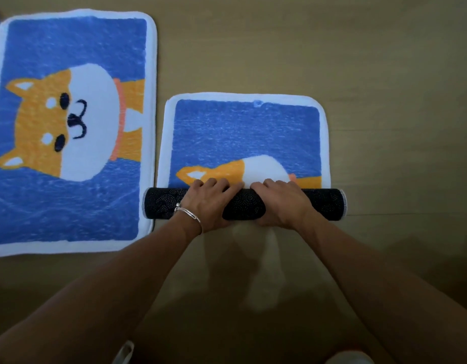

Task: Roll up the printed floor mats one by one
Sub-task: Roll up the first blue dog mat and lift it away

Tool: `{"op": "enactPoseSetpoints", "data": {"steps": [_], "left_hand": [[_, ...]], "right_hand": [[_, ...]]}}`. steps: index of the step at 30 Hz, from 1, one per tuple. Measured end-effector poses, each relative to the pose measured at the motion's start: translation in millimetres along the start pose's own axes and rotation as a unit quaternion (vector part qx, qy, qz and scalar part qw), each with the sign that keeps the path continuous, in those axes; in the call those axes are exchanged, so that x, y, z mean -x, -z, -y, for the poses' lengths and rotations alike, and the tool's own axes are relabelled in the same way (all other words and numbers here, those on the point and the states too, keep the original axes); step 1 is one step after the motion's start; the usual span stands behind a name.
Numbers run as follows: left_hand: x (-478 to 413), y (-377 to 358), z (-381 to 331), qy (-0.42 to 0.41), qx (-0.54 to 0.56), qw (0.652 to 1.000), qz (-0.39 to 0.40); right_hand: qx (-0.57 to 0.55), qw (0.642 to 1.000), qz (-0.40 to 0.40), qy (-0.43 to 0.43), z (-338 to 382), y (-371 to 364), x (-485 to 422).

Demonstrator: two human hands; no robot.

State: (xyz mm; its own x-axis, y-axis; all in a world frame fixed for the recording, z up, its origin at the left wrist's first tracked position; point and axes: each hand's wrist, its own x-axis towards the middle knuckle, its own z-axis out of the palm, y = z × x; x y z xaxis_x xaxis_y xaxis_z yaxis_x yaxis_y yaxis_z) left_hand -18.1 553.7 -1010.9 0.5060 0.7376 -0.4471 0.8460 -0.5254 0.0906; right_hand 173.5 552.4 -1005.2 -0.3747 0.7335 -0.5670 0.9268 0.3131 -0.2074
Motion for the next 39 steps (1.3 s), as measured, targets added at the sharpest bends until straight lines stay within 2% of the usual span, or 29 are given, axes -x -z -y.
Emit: {"op": "enactPoseSetpoints", "data": {"steps": [2,5,8,11,14,17,20,23,26,30,32,36,37,39], "left_hand": [[1.5,-2.0,-2.9,0.013,-0.028,1.000,0.004],[-6.0,7.2,-6.2,0.003,-0.012,0.999,0.048],[-17.5,20.9,-4.0,-0.018,0.060,0.990,0.124],[-20.5,20.6,-3.8,-0.031,0.114,0.979,0.166],[-13.2,18.5,1.4,-0.036,0.129,0.981,0.141],[-6.3,15.5,5.2,-0.027,0.040,0.994,0.100],[-8.6,13.4,3.5,-0.021,0.073,0.993,0.093],[-15.9,19.7,5.6,-0.032,0.139,0.981,0.132],[-11.6,21.1,7.9,-0.025,0.147,0.981,0.120],[-1.4,17.3,7.8,-0.005,0.061,0.996,0.066],[-4.5,17.2,6.8,0.001,0.069,0.995,0.071],[-12.8,19.9,9.8,0.003,0.121,0.989,0.090],[-12.2,20.3,10.7,0.005,0.128,0.988,0.090],[-7.0,18.1,10.1,0.005,0.107,0.992,0.070]], "right_hand": [[-0.037,0.998,0.042,-0.010,-1.1,6.3,-4.9],[0.033,0.999,-0.020,0.006,1.3,-6.3,3.0],[0.093,0.991,-0.096,0.014,5.5,-25.8,11.8],[0.065,0.994,-0.090,0.019,2.4,-24.2,11.9],[0.012,0.999,-0.031,0.033,-3.7,-12.8,5.5],[-0.032,0.999,0.008,0.019,-5.6,-1.2,-1.9],[0.012,0.999,-0.037,0.037,-5.0,-11.7,3.5],[0.056,0.993,-0.095,0.036,-2.3,-23.8,12.7],[0.032,0.997,-0.060,0.026,0.4,-14.5,6.3],[-0.050,0.999,0.013,0.008,-0.2,6.2,-3.6],[-0.014,1.000,-0.024,0.010,2.1,-1.3,0.8],[0.081,0.980,-0.183,-0.002,2.3,-28.2,10.1],[0.083,0.977,-0.198,-0.002,2.5,-29.9,10.2],[0.067,0.985,-0.161,-0.005,4.4,-21.9,9.0]]}}
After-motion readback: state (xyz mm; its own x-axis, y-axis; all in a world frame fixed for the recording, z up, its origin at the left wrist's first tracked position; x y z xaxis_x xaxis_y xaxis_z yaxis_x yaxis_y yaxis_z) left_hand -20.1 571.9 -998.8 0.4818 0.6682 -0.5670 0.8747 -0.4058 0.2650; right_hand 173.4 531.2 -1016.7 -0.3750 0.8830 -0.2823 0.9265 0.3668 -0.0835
